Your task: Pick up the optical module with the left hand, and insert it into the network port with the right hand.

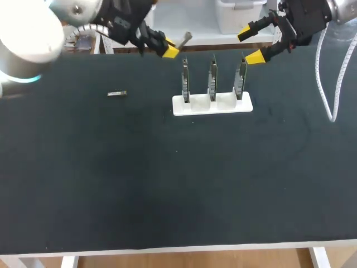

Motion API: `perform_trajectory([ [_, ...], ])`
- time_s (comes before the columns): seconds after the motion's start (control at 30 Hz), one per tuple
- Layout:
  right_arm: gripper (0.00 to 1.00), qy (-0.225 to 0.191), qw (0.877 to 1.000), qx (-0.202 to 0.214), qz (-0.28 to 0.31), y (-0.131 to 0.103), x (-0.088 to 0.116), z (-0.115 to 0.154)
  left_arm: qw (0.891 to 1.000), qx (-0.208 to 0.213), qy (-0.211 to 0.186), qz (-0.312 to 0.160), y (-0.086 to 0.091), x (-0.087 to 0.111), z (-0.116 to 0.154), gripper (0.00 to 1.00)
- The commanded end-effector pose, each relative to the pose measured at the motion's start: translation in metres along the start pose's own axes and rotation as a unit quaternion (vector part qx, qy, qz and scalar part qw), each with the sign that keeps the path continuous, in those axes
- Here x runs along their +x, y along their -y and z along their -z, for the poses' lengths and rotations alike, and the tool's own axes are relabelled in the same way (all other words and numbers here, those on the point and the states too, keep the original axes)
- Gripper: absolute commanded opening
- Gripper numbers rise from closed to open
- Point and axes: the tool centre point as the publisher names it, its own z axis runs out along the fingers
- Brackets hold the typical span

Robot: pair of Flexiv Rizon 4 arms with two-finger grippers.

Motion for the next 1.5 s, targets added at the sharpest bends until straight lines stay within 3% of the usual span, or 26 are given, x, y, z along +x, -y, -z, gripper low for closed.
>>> perform_trajectory([
  [0.03, 1.00, -0.001, 1.000, 0.001, 0.000, -0.001, 0.000, 0.000, 0.997, -0.076, 0.004, 0.004, 0.016, -0.001, -0.011, 0.00],
  [0.17, 1.00, -0.001, 1.000, 0.001, 0.000, -0.001, 0.000, 0.000, 0.997, -0.074, 0.003, 0.010, 0.022, -0.003, -0.020, 0.00],
  [0.37, 1.00, -0.001, 1.000, 0.001, 0.000, -0.001, 0.000, 0.000, 0.998, -0.069, 0.007, -0.011, 0.016, -0.021, -0.018, 0.00],
  [0.8, 1.00, -0.001, 1.000, 0.001, 0.000, -0.001, 0.000, 0.000, 0.995, 0.006, 0.076, -0.072, 0.001, -0.048, -0.052, 0.00],
  [1.03, 1.00, -0.001, 1.000, 0.001, 0.000, -0.001, 0.000, 0.000, 0.992, 0.013, 0.103, -0.071, 0.002, -0.046, -0.061, 0.00],
  [1.3, 1.00, -0.001, 1.000, 0.001, 0.000, -0.001, 0.000, 0.000, 0.993, 0.018, 0.106, -0.057, 0.013, -0.042, -0.080, 0.00],
  [1.5, 1.00, -0.001, 1.000, 0.001, 0.000, -0.001, 0.000, 0.000, 0.993, 0.020, 0.097, -0.063, 0.012, -0.042, -0.082, 0.00],
])
